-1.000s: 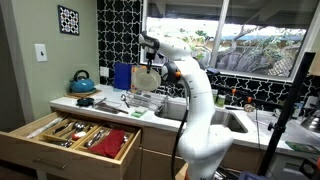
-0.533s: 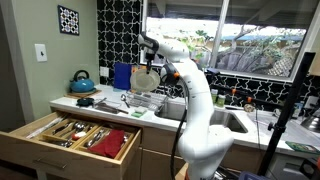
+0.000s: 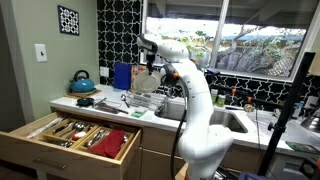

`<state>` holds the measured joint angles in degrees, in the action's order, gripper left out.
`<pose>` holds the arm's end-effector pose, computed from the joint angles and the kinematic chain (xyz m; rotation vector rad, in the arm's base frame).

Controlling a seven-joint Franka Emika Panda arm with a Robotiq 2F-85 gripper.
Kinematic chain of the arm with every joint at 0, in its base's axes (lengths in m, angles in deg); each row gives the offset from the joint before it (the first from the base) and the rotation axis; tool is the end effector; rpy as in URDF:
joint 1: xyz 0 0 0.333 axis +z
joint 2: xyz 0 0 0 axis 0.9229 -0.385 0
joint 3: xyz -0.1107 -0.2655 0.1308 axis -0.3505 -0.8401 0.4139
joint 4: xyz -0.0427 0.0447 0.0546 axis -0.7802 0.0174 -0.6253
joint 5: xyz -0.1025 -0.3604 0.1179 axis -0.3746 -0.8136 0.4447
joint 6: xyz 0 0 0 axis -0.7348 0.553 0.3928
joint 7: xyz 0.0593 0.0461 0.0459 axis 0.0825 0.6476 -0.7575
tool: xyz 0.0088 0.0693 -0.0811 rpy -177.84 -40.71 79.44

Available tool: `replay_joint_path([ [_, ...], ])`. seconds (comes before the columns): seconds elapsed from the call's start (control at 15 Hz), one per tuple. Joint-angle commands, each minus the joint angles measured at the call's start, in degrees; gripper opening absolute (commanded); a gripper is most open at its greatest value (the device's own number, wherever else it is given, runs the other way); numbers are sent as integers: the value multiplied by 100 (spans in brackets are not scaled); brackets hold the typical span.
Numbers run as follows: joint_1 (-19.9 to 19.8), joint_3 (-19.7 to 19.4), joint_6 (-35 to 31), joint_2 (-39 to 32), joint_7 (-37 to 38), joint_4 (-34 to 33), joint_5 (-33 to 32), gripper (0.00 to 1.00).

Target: Pick up the plate, turn it around, then place it back on the plate rack

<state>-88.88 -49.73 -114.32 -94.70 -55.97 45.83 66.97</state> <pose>0.6174 -0.3041 0.6432 2.4959 1.5366 -0.0035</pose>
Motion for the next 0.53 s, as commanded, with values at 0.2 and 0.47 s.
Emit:
replay_joint_path([
  [0.2, -47, 85, -578, -28, -1836, -1, -273, 5],
  [0.47, -166, 233, -868, -43, -2835, 175, -70, 5],
])
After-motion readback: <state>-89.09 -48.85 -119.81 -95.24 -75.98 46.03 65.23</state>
